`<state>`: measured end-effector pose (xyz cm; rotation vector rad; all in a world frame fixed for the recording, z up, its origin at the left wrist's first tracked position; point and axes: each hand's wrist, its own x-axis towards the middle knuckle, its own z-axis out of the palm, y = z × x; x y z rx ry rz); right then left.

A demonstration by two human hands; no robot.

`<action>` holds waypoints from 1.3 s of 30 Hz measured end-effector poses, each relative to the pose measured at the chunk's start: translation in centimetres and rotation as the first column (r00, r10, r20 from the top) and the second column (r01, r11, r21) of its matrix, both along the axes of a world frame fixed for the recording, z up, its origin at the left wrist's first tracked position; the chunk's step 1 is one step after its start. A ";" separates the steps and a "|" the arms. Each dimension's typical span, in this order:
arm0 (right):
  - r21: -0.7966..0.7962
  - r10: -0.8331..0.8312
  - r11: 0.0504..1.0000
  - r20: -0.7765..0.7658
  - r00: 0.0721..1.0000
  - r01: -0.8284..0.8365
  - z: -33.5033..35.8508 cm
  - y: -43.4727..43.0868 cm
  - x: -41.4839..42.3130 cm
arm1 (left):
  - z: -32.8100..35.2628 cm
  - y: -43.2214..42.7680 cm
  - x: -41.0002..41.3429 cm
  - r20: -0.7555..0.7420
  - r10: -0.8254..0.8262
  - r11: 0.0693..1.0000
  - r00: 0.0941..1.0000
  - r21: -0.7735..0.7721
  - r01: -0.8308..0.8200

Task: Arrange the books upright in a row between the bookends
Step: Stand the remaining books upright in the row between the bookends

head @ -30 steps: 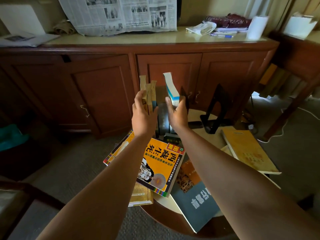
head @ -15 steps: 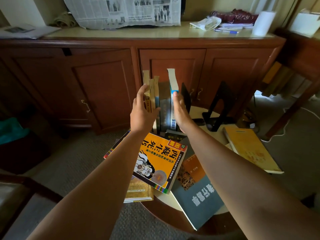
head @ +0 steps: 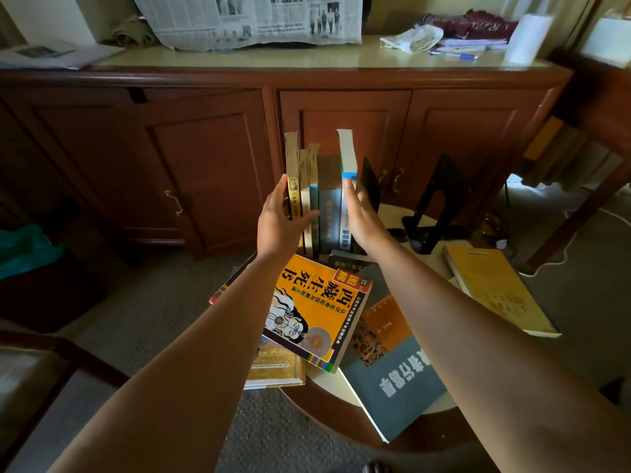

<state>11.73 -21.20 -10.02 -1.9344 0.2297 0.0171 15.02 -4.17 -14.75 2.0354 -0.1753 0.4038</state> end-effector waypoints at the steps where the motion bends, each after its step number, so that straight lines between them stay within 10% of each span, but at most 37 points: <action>1: -0.024 -0.010 1.000 0.012 1.000 0.011 0.1 -0.2 -0.2 | 0.1 0.0 -0.1 -0.018 -0.008 1.000 1.000 -0.008 0.008; 16: -0.292 -0.035 0.956 -0.007 0.999 0.032 -1.0 -5.6 -8.7 | 2.7 -3.5 -2.9 -0.128 0.120 0.991 0.985 -0.051 -0.127; 32: -0.773 0.079 0.565 -0.300 0.951 -0.291 -3.4 -2.0 -10.1 | 2.8 -4.8 -3.8 -0.138 0.146 0.982 0.980 -0.100 -0.160; 39: -0.634 0.025 0.665 -0.509 0.860 -0.394 -2.4 -1.1 -8.7 | 2.8 -4.4 -3.6 -0.160 0.125 0.989 0.979 -0.064 -0.136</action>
